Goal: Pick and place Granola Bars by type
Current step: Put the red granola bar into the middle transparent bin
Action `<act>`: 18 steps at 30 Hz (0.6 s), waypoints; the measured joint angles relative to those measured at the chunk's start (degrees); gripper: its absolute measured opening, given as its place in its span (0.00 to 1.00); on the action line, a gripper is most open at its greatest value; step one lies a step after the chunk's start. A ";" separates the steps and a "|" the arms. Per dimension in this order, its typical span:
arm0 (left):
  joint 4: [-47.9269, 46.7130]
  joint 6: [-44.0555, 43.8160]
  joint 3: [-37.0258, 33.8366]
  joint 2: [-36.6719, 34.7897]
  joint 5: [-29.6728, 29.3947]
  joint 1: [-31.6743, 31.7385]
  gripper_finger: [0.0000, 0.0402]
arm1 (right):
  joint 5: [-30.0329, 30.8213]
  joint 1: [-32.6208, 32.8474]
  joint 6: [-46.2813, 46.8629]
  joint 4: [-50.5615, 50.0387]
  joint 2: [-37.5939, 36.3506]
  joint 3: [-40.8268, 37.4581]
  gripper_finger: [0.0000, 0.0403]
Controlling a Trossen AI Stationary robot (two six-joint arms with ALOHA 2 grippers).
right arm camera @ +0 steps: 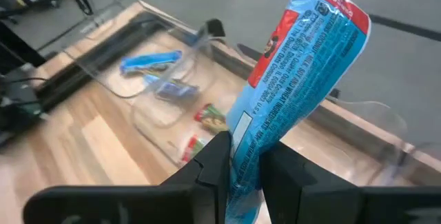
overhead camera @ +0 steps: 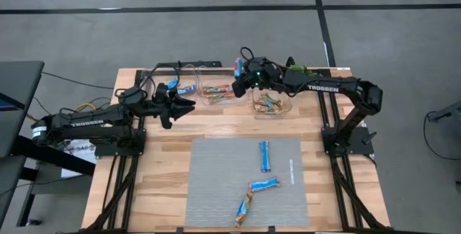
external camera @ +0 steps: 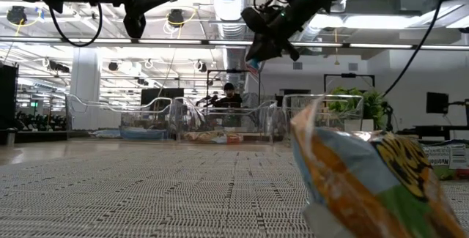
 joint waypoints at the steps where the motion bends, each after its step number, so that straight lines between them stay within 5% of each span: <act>1: -0.32 0.00 0.01 0.00 0.00 0.01 0.37 | 0.02 -0.37 -0.02 -0.11 -0.02 0.00 0.16; 18: -1.77 0.11 -0.01 0.00 0.05 0.01 0.37 | 1.46 -3.86 0.55 -0.77 -0.02 -0.02 0.24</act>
